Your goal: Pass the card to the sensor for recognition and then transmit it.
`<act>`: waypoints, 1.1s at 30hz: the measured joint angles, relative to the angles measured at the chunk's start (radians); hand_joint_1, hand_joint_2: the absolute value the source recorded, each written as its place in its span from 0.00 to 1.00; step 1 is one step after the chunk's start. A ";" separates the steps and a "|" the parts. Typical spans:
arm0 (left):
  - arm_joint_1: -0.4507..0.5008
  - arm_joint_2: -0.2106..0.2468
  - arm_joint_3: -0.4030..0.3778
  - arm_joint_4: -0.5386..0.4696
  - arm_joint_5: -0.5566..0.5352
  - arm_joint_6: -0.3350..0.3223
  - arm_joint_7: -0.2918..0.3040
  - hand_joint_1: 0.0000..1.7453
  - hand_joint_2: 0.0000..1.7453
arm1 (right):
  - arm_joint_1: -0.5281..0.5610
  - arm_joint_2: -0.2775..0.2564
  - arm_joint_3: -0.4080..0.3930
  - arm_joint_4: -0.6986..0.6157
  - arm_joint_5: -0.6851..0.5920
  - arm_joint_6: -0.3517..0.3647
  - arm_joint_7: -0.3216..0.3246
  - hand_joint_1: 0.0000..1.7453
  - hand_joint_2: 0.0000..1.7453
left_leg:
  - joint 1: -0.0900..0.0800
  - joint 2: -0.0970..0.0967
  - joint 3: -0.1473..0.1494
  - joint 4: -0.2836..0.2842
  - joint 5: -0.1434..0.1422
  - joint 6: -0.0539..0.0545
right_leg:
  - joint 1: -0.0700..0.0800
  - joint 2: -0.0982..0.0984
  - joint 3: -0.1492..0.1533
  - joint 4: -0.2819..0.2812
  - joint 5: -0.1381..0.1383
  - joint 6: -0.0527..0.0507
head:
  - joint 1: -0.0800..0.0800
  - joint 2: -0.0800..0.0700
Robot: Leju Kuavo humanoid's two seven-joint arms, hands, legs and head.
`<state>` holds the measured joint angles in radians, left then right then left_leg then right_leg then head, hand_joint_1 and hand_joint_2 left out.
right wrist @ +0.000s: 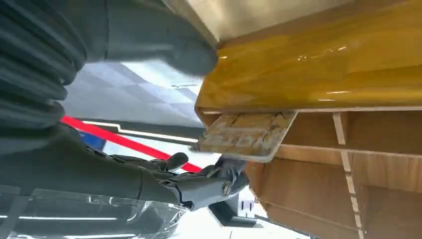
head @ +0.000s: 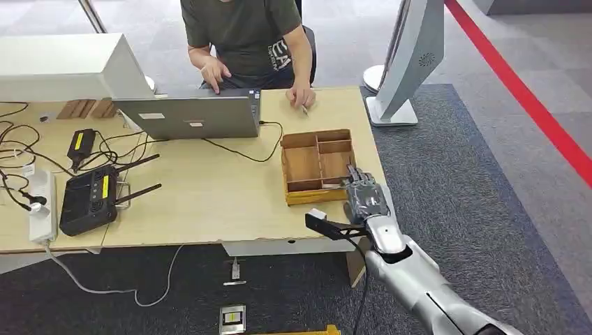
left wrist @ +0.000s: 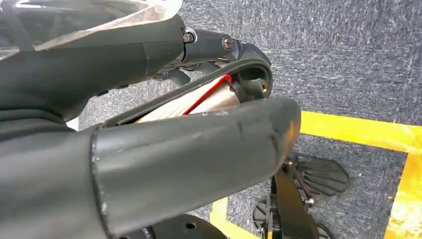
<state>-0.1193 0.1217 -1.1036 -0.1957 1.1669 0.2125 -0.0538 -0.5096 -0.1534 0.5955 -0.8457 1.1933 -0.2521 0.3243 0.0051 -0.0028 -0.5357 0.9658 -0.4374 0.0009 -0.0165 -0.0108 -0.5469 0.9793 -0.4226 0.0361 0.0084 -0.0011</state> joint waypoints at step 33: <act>0.000 0.000 -0.007 0.000 -0.017 -0.006 -0.010 0.00 0.00 | 0.018 -0.042 -0.040 -0.143 0.039 0.063 0.029 1.00 1.00 | 0.000 0.000 0.000 0.000 0.000 0.000 | 0.000 0.000 0.000 0.000 0.000 0.000 | 0.000 0.000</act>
<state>-0.1192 0.1217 -1.1104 -0.1957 1.1498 0.2067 -0.0633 -0.4911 -0.1949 0.5551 -0.9883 1.2325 -0.1892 0.3529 0.0051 -0.0026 -0.5354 0.9659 -0.4374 0.0009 -0.0166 -0.0108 -0.5466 0.9793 -0.4226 0.0361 0.0084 -0.0011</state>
